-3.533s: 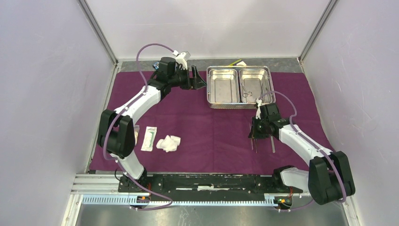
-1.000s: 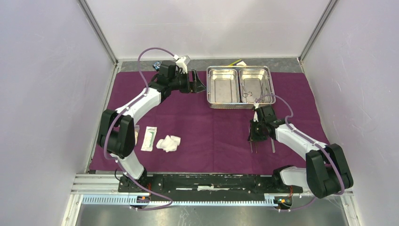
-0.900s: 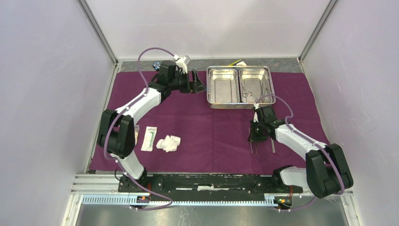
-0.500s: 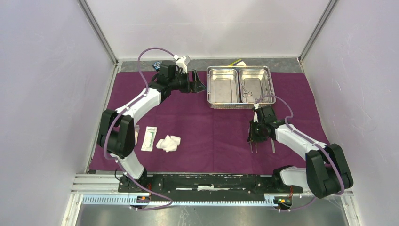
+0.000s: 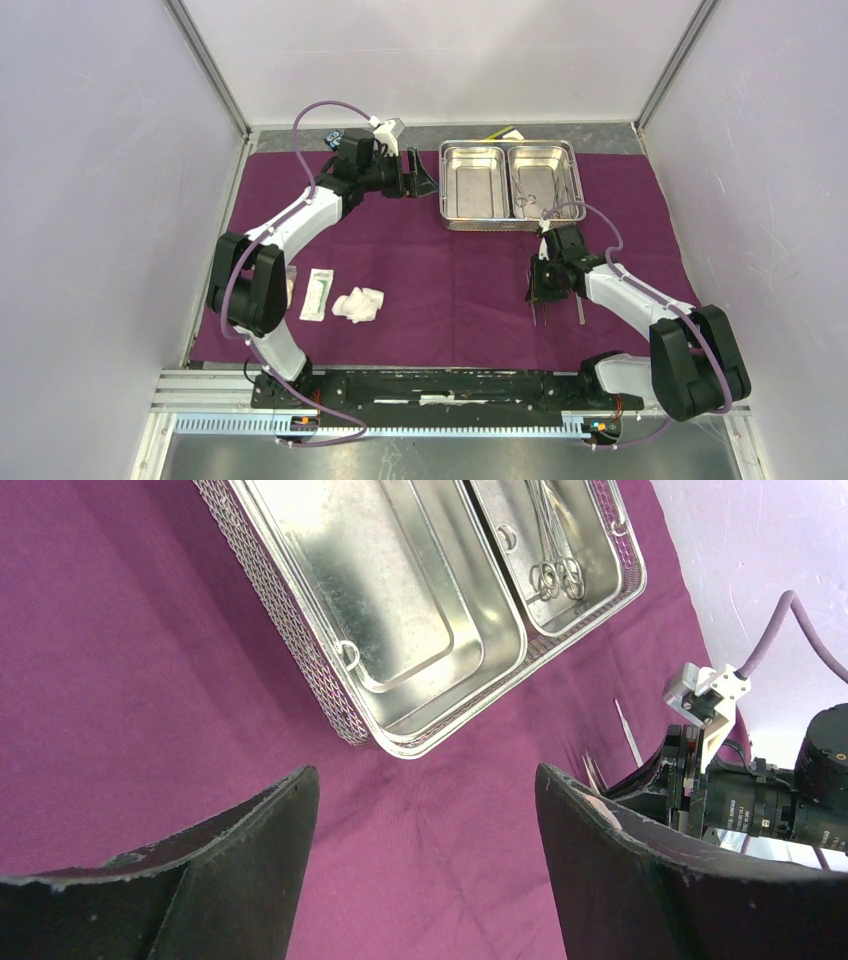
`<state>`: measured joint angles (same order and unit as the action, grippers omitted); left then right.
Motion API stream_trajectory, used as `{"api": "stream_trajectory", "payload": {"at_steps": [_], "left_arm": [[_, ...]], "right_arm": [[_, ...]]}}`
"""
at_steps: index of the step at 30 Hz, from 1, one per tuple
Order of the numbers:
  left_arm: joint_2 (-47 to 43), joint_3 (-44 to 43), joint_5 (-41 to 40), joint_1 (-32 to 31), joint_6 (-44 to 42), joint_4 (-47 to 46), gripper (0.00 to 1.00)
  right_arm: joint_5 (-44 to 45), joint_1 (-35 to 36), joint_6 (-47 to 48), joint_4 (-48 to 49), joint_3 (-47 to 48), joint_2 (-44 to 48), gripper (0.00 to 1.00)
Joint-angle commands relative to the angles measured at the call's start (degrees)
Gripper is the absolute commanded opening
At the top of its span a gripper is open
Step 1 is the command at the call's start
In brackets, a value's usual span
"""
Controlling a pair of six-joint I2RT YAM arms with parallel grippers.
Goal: Open and lay out the surgical kit
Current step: Place the medical item in the surgical kit.
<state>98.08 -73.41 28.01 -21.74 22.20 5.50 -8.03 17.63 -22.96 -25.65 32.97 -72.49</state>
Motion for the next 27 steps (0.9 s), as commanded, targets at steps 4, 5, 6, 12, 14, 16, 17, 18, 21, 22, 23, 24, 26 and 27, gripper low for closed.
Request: {"api": "stream_trajectory", "payload": {"at_steps": [4,5,6,12,14,16,17,18,21,22,23,24,26,27], "left_arm": [[-3.1,0.5,-0.1,-0.2,-1.1,-2.2,0.85],[-3.1,0.5,-0.1,-0.2,-1.1,-2.2,0.85],[-3.1,0.5,-0.1,-0.2,-1.1,-2.2,0.85],[-3.4,0.7,-0.1,-0.2,-1.2,-2.2,0.86],[-3.5,0.8,-0.1,-0.2,-1.3,-2.2,0.86],[-3.7,0.9,-0.2,-0.1,-1.4,-2.2,0.85],[-3.7,1.0,-0.2,-0.2,-1.3,-2.2,0.86],[-3.6,1.0,-0.2,-0.2,-1.3,-2.2,0.86],[-3.6,1.0,-0.2,-0.2,-1.2,-2.2,0.86],[-3.7,1.1,-0.2,-0.2,-1.2,-2.2,0.86],[-3.8,1.1,-0.2,-0.2,-1.3,-2.2,0.86],[-3.8,1.2,-0.2,-0.2,-1.3,-2.2,0.86],[-3.9,1.2,-0.2,-0.2,-1.3,-2.2,0.86],[-3.9,1.3,-0.2,-0.1,-1.3,-2.2,0.86]], "right_arm": [[-0.1,0.2,-0.7,0.9,0.6,0.2,0.22],[-0.1,0.2,-0.8,0.9,0.7,0.2,0.22],[-0.1,0.2,-0.8,0.8,0.7,0.2,0.22],[0.1,0.2,-0.6,0.8,0.8,0.3,0.24],[0.1,0.2,-0.6,0.8,0.8,0.6,0.24],[0.1,0.2,-0.5,0.6,0.8,0.8,0.24],[0.1,0.2,-0.6,0.6,0.7,0.9,0.24],[0.0,0.1,-0.6,0.6,0.7,0.9,0.24],[0.0,0.1,-0.7,0.6,0.5,1.1,0.25],[0.1,0.1,-0.6,0.6,0.6,1.1,0.25],[0.1,0.1,-0.6,0.6,0.6,1.2,0.25],[0.0,0.1,-0.6,0.5,0.5,1.2,0.25],[0.1,0.0,-0.5,0.6,0.4,1.2,0.26],[0.2,0.0,-0.4,0.6,0.4,1.2,0.26]]}}
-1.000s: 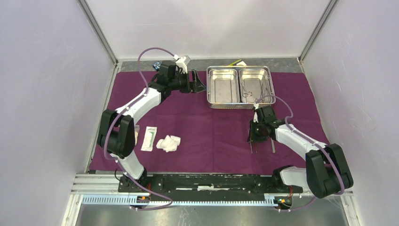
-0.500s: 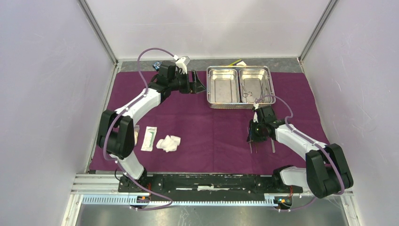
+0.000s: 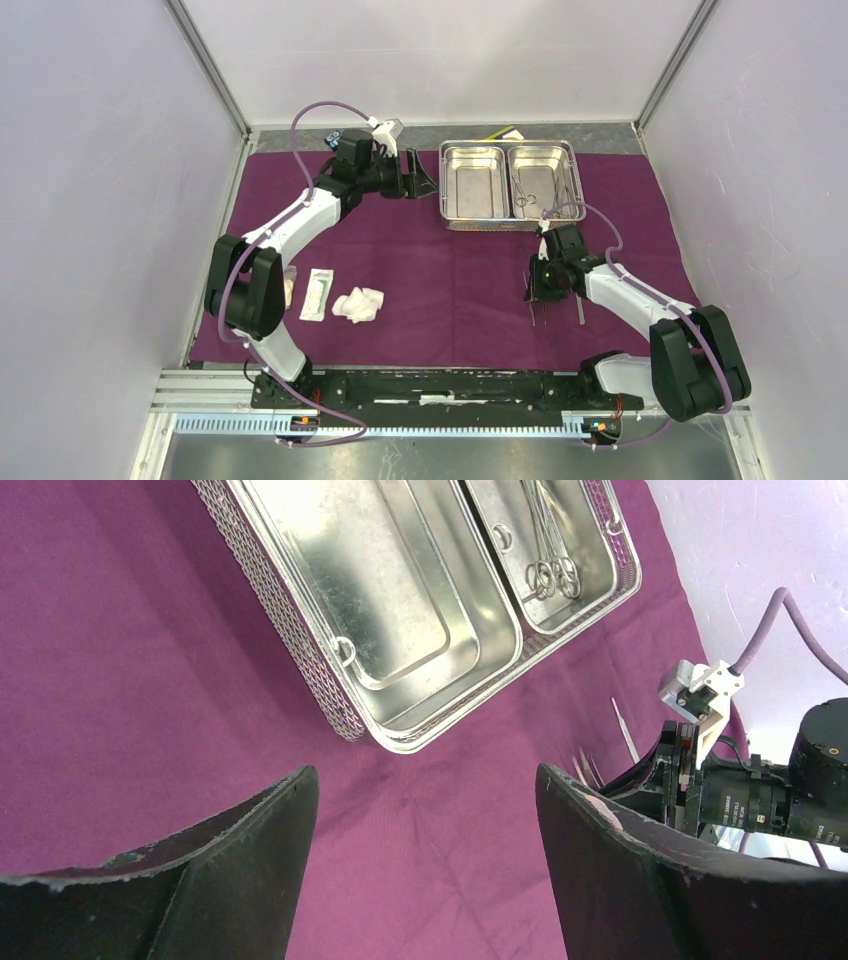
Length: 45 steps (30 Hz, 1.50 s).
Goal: Open and lay out the surgical kit
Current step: Place the medical item in the surgical kit.
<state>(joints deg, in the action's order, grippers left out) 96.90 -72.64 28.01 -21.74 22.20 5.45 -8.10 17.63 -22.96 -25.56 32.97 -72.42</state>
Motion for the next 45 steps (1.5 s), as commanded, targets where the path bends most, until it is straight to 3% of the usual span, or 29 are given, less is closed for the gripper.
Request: {"api": "stream_trajectory", "payload": {"at_steps": [1,28,45], "left_arm": [[-2.8,0.7,-0.2,-0.2,-1.3,-2.2,0.86],[-3.7,1.3,-0.2,-0.2,-1.7,-2.4,0.86],[-3.0,0.5,-0.4,-0.2,-3.0,-2.1,0.87]], "right_arm": [[0.2,0.0,-0.5,0.5,0.3,1.2,0.26],[-1.2,-0.3,1.6,0.7,0.0,4.1,0.29],[-1.0,0.5,14.7,3.0,5.6,6.5,0.32]]}}
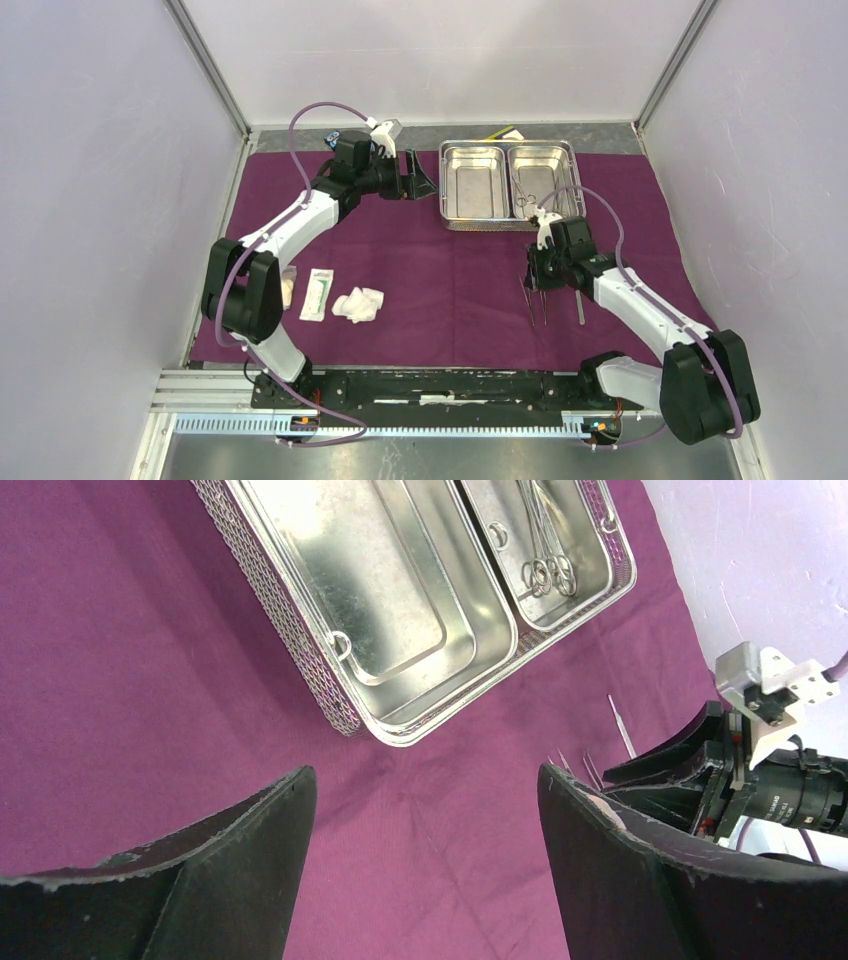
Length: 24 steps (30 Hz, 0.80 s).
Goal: Open and lay out the surgical kit
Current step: Place the medical item in the surgical kit.
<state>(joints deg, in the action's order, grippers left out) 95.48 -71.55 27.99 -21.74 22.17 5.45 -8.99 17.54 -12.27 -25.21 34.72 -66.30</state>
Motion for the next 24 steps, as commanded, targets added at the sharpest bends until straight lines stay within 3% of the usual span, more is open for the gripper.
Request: {"api": "stream_trajectory", "payload": {"at_steps": [1,24], "left_arm": [[-1.6,-0.6,-0.4,-0.2,-3.1,-2.2,0.87],[-1.7,-0.3,-0.4,-0.2,-3.3,-2.1,0.88]], "right_arm": [[0.0,0.7,4.3,2.7,4.2,0.0,0.32],[-1.4,1.8,8.5,4.6,8.0,-10.3,0.30]]}}
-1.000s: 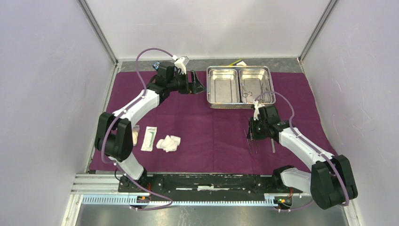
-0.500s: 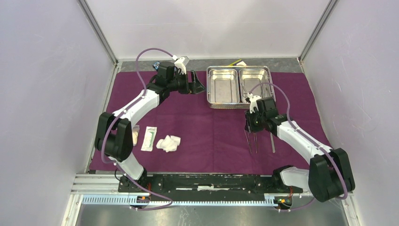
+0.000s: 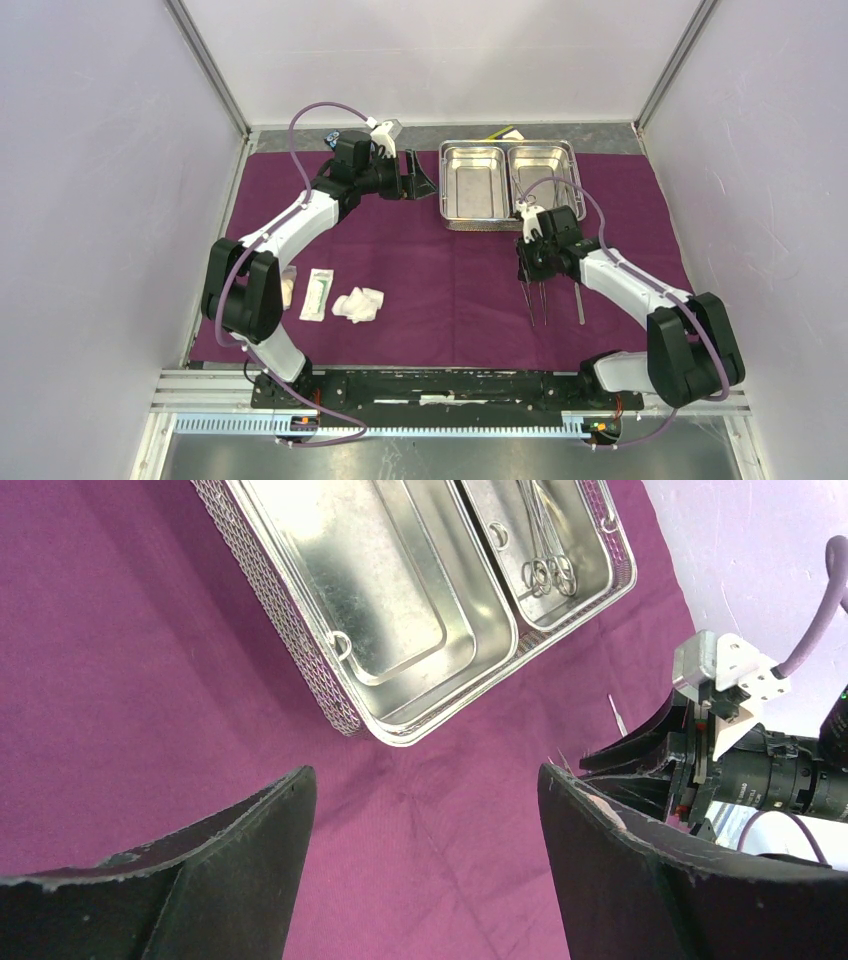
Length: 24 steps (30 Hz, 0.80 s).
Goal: Open and lay out the surgical kit
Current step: Place the medical item in the surgical kit.
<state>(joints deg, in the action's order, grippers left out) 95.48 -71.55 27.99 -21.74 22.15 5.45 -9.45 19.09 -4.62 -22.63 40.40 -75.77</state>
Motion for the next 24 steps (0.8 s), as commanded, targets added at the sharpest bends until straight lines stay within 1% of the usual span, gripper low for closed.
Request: {"api": "stream_trajectory", "payload": {"at_steps": [1,8,24], "left_arm": [[-1.5,-0.3,-0.4,-0.2,-3.2,-2.1,0.88],[-1.5,-0.2,-0.3,-0.2,-3.2,-2.2,0.88],[-1.2,-0.3,0.3,-0.2,-2.8,-2.3,0.88]], "right_arm": [[-1.0,0.2,0.7,2.1,2.3,-1.0,0.30],[-1.7,0.2,0.4,2.3,2.1,-2.6,0.30],[0.0,0.2,0.5,2.3,1.8,-4.5,0.30]]}}
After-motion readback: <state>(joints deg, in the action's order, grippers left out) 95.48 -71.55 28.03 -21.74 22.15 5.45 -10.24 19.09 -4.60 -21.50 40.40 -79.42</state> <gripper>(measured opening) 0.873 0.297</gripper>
